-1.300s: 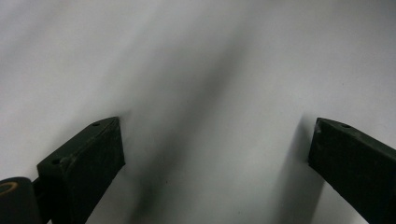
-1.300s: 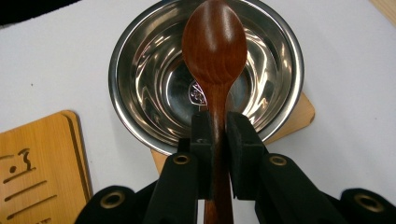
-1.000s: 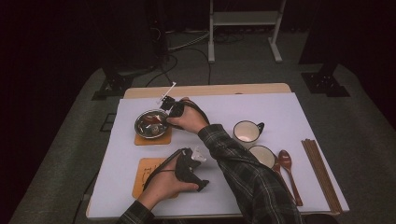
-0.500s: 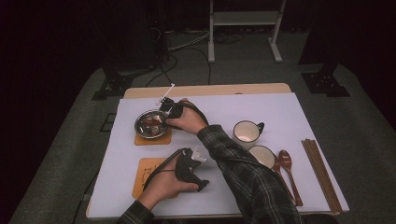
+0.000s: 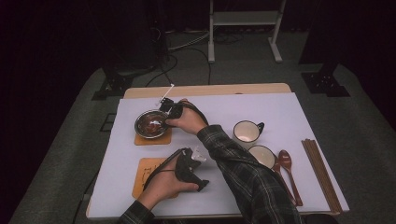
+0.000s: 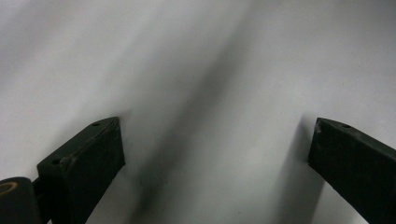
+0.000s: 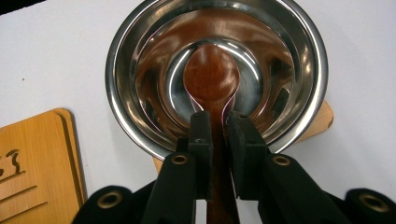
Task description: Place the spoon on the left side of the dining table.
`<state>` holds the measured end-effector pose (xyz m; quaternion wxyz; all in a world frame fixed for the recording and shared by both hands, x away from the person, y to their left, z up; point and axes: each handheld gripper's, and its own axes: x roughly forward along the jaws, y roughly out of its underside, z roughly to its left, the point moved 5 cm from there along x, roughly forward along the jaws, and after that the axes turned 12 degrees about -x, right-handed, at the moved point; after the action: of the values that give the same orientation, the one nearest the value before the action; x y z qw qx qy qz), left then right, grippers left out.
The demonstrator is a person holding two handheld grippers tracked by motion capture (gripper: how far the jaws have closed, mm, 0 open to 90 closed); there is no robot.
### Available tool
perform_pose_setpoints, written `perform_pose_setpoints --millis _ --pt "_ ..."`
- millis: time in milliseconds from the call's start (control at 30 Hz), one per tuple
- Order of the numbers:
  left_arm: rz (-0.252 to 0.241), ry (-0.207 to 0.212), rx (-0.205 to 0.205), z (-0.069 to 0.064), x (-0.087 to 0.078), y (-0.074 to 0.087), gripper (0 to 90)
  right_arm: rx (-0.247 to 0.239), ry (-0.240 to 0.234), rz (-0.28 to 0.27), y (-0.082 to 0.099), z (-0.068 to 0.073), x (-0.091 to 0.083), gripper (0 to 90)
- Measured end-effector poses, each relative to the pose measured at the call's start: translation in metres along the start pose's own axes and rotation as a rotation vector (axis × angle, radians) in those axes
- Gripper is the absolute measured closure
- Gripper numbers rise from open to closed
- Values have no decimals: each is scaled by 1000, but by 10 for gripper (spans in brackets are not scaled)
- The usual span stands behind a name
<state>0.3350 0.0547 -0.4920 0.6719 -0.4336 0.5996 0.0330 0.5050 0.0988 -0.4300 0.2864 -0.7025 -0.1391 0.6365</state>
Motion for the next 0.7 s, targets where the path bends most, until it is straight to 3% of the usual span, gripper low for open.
perform_pose_setpoints --millis 267,700 --pt "0 0 -2 0 0 0 21 5 -3 -35 -4 1 -13 702" --pt "10 3 11 1 0 0 20 21 40 -74 -1 -3 -57 583"
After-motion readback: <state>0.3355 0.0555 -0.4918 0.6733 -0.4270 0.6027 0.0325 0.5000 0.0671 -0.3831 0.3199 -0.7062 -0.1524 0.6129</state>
